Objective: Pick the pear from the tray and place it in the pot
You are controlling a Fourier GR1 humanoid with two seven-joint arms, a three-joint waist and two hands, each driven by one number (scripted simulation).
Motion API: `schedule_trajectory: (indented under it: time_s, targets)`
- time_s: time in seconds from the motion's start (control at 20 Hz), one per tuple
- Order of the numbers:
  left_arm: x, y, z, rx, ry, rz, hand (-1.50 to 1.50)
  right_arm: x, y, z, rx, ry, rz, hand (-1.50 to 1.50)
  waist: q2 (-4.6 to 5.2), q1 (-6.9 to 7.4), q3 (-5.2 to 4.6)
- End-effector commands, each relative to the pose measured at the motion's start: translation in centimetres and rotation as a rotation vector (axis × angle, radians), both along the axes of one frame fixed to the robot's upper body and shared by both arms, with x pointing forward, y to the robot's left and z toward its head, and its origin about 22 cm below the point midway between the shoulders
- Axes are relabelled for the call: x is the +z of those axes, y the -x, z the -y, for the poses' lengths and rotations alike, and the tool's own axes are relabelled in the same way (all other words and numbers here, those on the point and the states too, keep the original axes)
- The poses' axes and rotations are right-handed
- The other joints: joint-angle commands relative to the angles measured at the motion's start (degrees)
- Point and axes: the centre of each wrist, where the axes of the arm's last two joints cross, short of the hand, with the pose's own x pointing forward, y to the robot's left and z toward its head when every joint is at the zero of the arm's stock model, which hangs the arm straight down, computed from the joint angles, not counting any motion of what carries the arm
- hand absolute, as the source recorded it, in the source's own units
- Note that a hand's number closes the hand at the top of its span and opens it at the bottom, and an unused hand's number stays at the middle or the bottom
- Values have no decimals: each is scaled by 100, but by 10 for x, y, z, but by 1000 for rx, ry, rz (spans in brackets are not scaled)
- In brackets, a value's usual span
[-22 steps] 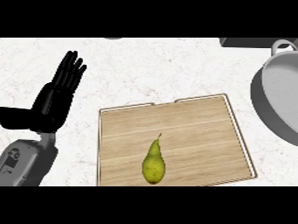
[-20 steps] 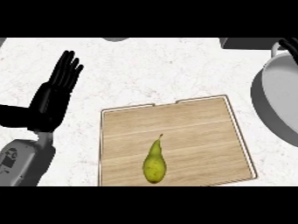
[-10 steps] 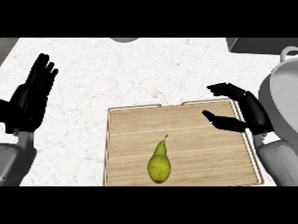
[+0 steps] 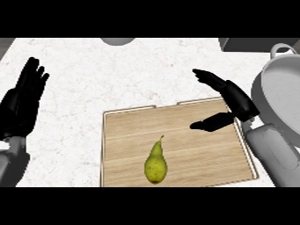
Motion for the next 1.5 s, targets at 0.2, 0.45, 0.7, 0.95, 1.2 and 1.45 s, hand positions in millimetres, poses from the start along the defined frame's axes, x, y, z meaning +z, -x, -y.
schedule_trajectory:
  time_s: [0.2, 0.45, 0.7, 0.95, 1.2, 1.45]
  targets:
    - [4, -2, 6, 5, -8, 0, 0, 54, -12, -52, 337, 348, -208, -150, -20, 28, -10]
    - [8, -4, 2, 7, -7, 10, 0, 85, -18, -73, 466, 541, -275, -150, -6, -23, -7]
    - [16, 8, -2, 28, 10, 17, 0, 63, 5, -122, 537, 603, -368, -150, -12, -34, 0]
    - [6, -8, 1, 31, 25, -7, 0, 62, -1, -136, 542, 586, -411, -150, 9, -57, 0]
    - [6, 7, 3, 17, -1, -9, 0, 66, 13, -137, 525, 611, -420, -150, -2, -49, 1]
    - [-6, 2, -6, 17, 17, -4, 0, 45, 32, -156, 493, 723, -437, -150, 1, -64, 0]
